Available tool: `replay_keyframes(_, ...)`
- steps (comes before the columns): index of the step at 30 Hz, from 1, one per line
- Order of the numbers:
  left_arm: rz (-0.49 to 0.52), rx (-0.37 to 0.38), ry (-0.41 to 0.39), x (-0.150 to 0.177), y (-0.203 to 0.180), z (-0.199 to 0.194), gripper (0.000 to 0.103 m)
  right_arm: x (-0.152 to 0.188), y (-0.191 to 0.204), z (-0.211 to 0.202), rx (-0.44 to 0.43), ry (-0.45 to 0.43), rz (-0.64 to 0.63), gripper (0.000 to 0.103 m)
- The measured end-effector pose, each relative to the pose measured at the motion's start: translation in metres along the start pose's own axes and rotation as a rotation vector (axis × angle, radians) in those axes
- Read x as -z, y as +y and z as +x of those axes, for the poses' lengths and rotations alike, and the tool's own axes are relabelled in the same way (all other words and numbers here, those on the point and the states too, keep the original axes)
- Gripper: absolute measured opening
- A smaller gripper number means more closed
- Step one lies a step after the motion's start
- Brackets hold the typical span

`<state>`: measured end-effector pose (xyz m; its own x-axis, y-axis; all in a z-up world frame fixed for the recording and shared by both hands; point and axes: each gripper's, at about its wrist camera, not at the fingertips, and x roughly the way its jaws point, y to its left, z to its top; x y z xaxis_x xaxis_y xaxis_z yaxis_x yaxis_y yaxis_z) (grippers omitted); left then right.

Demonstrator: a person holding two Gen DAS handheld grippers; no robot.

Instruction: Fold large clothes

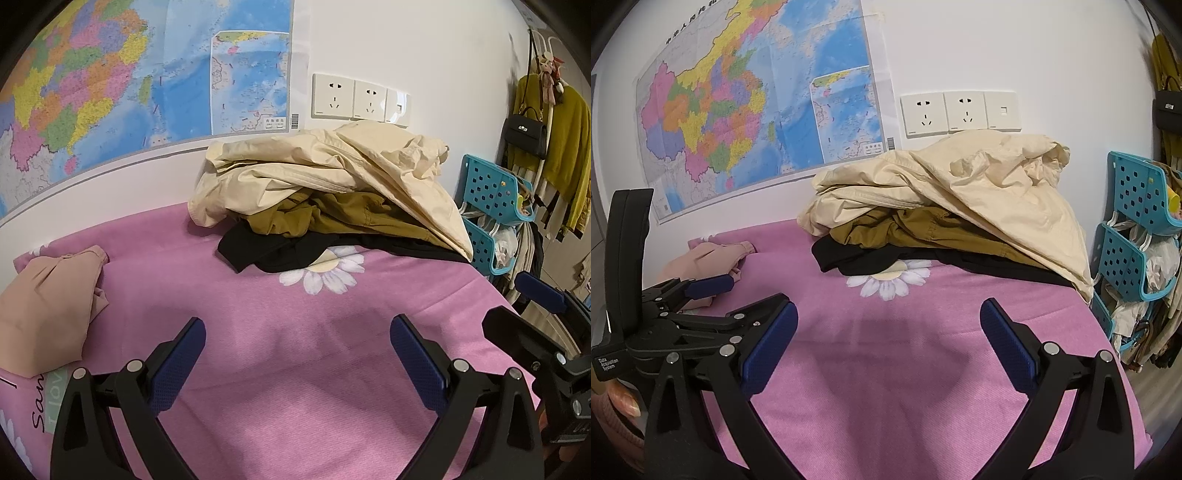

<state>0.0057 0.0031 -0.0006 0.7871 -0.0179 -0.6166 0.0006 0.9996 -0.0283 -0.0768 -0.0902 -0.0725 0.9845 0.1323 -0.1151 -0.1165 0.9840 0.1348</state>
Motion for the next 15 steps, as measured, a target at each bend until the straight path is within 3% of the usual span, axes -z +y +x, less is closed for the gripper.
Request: replay_keyframes(15, -0.003, -0.001, 0.002, 0.0014, -0.0004, 0.0017, 0.097, 0.0003, 0.0028, 0.0042, 0.000, 0.005, -0.002, 0.097)
